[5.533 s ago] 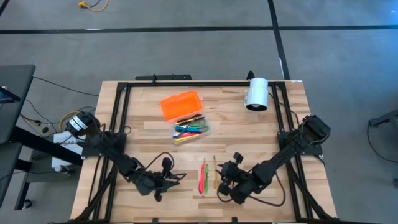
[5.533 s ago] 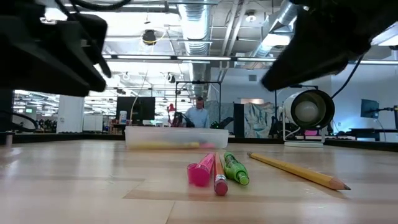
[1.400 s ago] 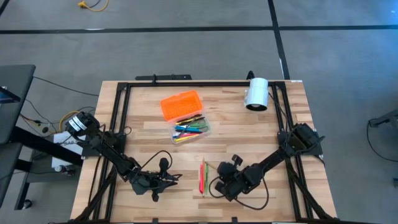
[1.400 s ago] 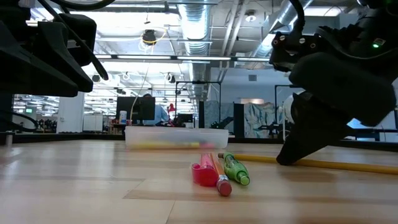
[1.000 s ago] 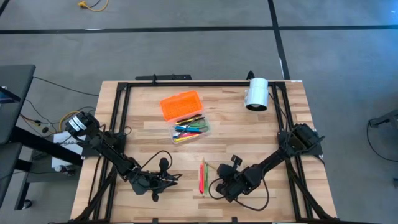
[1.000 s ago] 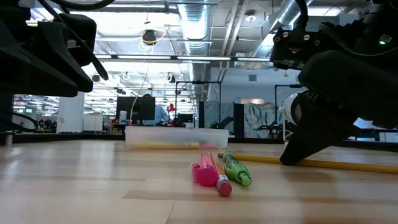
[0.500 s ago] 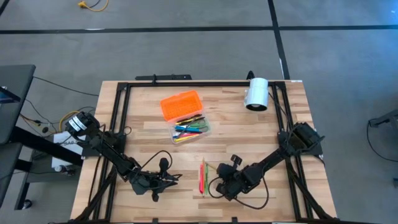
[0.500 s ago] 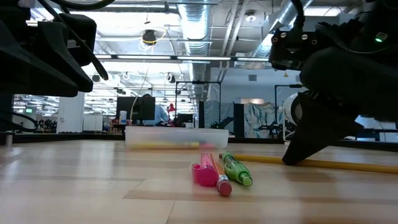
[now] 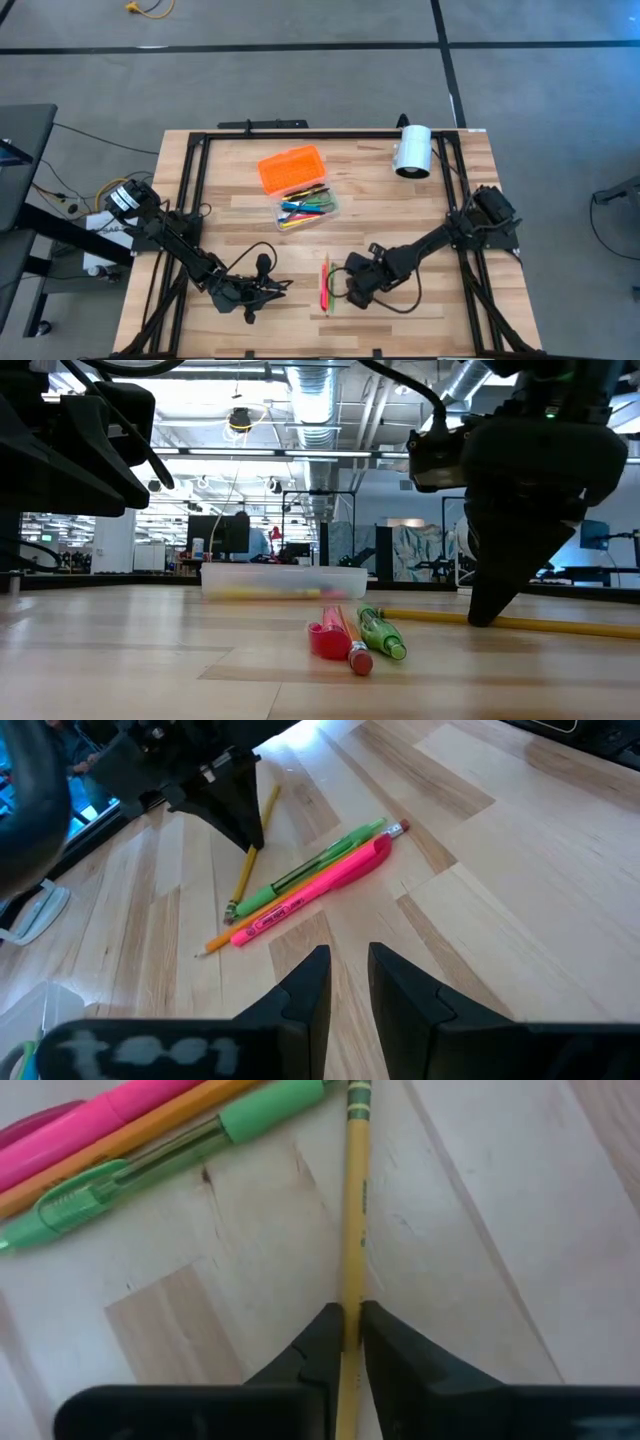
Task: Pick & place school supplies into a supply box
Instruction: Put the yellow pencil into the supply box
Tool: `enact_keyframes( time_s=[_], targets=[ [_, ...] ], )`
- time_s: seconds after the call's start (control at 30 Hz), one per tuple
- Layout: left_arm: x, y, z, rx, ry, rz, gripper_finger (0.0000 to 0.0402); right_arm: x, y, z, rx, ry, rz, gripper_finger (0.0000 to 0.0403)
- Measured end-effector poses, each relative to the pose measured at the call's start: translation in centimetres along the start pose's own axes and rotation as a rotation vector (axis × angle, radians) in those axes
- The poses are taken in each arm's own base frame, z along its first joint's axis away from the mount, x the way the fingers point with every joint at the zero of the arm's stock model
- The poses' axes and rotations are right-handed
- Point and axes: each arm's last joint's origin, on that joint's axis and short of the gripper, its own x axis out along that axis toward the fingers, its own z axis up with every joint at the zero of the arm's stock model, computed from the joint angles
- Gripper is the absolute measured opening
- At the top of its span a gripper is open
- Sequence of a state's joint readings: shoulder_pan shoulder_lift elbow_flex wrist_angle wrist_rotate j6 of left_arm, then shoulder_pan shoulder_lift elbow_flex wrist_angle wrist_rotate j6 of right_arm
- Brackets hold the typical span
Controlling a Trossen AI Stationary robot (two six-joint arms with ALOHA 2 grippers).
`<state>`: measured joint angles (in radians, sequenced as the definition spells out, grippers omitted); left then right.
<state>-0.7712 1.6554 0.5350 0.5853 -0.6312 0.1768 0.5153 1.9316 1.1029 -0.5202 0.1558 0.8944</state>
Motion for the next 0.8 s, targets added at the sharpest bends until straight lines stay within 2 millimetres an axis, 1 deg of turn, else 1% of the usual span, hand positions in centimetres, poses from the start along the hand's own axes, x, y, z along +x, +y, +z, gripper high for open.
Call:
enact_keyframes(
  time_s=[0.27,0.8],
  targets=[
    [0.0,0.0,-0.02,0.001,0.002,0.0,0.0061,0.0,-0.29,0.33,-0.052,0.021,0.014,0.0005],
    [0.01,0.0,-0.03,0.001,0.003,0.0,0.0061,0.02,-0.34,0.35,-0.074,-0.033,-0.037,0.0002]
  ],
)
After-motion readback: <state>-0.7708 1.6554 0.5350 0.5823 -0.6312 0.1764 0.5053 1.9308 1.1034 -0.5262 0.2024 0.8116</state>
